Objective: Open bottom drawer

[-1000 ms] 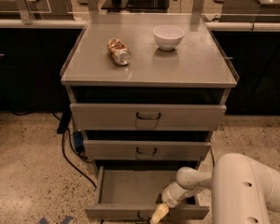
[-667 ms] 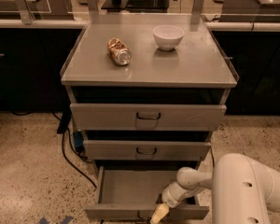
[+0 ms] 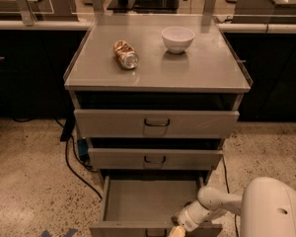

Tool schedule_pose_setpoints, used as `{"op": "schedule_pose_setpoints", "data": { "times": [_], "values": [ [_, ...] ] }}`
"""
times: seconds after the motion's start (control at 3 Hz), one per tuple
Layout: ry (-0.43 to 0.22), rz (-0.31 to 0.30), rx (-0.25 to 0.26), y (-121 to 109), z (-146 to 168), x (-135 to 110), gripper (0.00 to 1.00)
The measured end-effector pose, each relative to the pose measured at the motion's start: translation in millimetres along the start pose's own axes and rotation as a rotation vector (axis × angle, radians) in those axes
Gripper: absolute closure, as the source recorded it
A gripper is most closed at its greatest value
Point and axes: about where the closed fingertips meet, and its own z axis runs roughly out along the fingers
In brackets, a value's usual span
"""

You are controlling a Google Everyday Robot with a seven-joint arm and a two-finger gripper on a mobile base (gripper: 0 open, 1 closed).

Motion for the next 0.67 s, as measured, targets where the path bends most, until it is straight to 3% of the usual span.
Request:
{"op": "schedule_pose_setpoints", "data": {
  "times": [0.33,0.67],
  "values": [
    [0.0,0.0,-0.001,0,0,0,0.0],
    [0.018,0.02,-0.04,18,2,20,0.0]
  ]
}}
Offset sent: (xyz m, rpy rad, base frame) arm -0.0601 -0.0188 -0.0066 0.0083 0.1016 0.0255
